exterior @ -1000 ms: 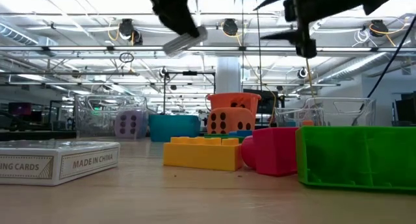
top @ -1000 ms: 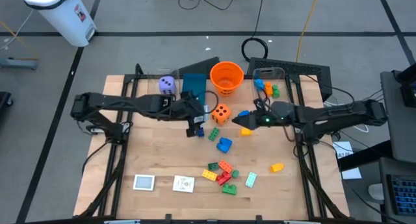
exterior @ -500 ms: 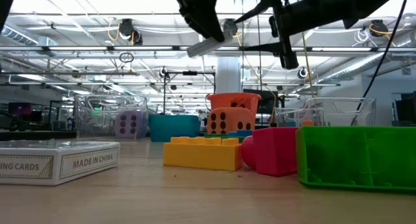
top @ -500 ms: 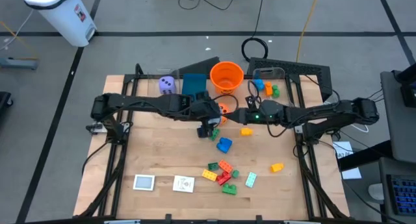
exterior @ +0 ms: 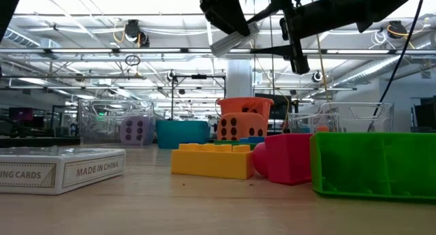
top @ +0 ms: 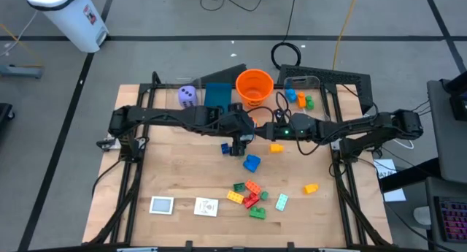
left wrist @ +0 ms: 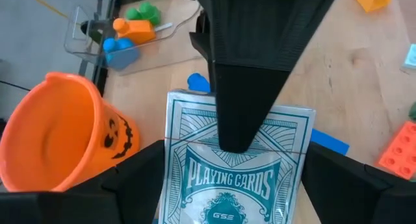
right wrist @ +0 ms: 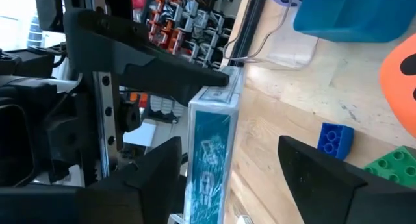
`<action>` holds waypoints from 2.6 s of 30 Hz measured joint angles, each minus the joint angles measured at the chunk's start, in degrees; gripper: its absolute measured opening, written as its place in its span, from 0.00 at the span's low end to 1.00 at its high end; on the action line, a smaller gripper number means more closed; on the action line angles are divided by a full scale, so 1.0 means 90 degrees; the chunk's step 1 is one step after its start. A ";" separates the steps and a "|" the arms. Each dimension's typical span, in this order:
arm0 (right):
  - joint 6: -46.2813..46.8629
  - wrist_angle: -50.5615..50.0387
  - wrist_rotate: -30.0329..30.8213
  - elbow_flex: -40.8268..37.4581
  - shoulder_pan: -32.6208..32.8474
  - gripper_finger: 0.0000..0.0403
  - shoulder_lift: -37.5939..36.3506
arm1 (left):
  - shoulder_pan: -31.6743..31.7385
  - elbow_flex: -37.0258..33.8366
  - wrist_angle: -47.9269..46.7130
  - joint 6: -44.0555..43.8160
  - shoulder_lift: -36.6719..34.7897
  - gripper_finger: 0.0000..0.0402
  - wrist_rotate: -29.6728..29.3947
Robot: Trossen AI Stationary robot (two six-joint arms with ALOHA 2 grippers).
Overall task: Pick & Place Toys
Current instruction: Put the blue deck of cards into the blue bin
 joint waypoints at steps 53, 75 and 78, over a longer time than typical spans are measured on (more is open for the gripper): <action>-0.2536 0.2492 -0.1660 -0.0010 -0.0376 0.17 -0.0351 | 0.0380 0.0962 0.0725 -0.2707 -0.1542 0.82 0.1044; -0.3830 0.2208 -0.1305 -0.0005 -0.0459 0.17 -0.1410 | 0.0723 0.0948 0.1391 -0.4113 -0.1165 0.82 0.2264; -0.3878 0.2269 -0.1310 -0.0005 -0.0459 0.17 -0.1464 | 0.0724 0.0947 0.1361 -0.4163 -0.1085 0.79 0.2264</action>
